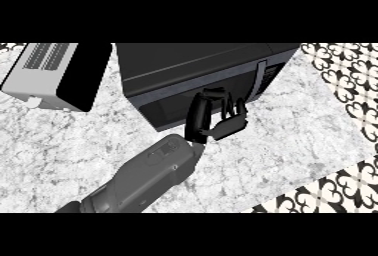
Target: Pick up the milk, place it into the microwave and close the microwave
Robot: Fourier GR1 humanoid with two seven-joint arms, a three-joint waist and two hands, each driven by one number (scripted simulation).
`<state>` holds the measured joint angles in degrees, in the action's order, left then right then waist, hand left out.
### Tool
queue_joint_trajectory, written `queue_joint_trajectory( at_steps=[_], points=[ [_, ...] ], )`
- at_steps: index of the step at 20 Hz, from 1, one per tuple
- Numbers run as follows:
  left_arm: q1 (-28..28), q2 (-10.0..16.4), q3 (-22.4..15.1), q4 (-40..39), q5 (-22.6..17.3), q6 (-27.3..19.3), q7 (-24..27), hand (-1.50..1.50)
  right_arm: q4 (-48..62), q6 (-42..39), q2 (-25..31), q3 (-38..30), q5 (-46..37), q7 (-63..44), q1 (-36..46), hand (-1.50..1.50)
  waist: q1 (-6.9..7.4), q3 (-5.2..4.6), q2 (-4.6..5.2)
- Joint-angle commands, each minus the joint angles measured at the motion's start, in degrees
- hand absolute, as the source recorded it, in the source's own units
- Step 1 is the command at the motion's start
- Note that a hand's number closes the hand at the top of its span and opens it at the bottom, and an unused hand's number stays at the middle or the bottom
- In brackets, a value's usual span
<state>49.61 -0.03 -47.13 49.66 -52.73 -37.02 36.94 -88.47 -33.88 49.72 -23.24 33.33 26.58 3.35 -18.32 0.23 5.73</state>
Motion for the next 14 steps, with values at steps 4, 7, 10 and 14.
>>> queue_joint_trajectory(
  at_steps=[4,7,10,14],
  points=[
    [5.38,0.03,2.62,-4.49,-2.20,1.08,0.06,1.50,2.68,-1.26,1.62,-1.09,-0.42,1.02,1.37,-1.50,-0.12,0.06,0.75],
    [5.02,0.03,1.80,-4.71,-2.82,0.96,0.96,1.50,4.37,-2.08,1.51,-0.72,0.82,0.37,1.56,-1.50,0.17,0.07,0.87],
    [5.54,0.03,1.44,-4.75,-3.43,1.49,1.21,1.50,5.56,-2.70,1.50,-0.63,2.23,0.03,2.41,-1.50,0.29,0.13,1.24],
    [5.97,0.03,1.06,-4.80,-4.57,1.78,1.50,1.50,7.58,-3.19,1.38,-0.86,3.76,-0.27,3.38,-1.50,0.67,0.21,1.30]
  ],
)
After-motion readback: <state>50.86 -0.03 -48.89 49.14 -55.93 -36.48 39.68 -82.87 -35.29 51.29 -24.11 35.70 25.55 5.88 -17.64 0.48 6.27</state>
